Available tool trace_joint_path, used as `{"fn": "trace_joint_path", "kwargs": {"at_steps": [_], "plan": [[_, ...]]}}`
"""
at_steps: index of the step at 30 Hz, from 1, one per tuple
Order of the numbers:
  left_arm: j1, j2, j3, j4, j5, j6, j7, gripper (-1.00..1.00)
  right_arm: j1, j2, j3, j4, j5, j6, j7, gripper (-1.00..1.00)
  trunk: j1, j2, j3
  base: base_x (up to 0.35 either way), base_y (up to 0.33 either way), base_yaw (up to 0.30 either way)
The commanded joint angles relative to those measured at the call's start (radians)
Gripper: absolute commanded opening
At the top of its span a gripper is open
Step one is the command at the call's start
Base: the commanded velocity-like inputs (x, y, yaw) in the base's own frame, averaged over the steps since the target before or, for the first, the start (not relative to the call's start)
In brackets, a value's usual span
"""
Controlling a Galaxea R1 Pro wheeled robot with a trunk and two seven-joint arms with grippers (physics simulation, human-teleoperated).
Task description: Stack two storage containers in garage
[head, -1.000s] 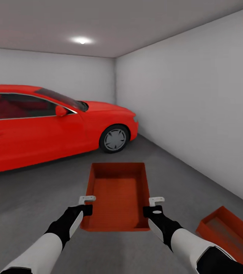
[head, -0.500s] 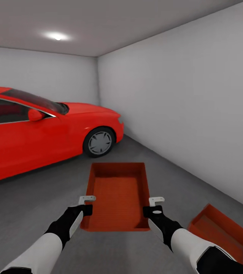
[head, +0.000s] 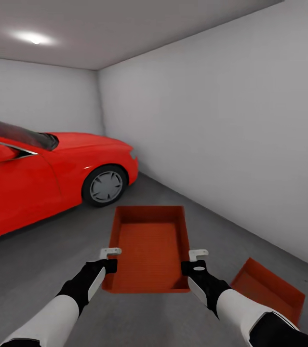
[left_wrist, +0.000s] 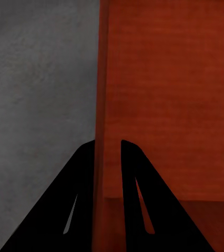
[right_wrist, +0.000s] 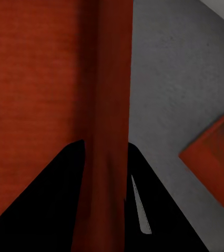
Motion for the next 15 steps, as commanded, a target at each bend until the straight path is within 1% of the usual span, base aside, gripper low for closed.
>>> {"fn": "trace_joint_path", "kwargs": {"at_steps": [1,15], "plan": [[-0.001,-0.007,0.015,-0.01,-0.029,0.008,0.013,-1.0,0.0,0.001,-0.002,0.002,-0.012,0.006,-0.095,-1.0,0.001,-0.002,-0.002,0.322,0.0,-0.255],[-0.001,-0.007,0.015,-0.01,-0.029,0.008,0.013,-1.0,0.0,0.0,-0.002,0.002,-0.012,0.006,-0.095,-1.0,0.001,-0.002,-0.002,0.322,0.0,-0.254]]}}
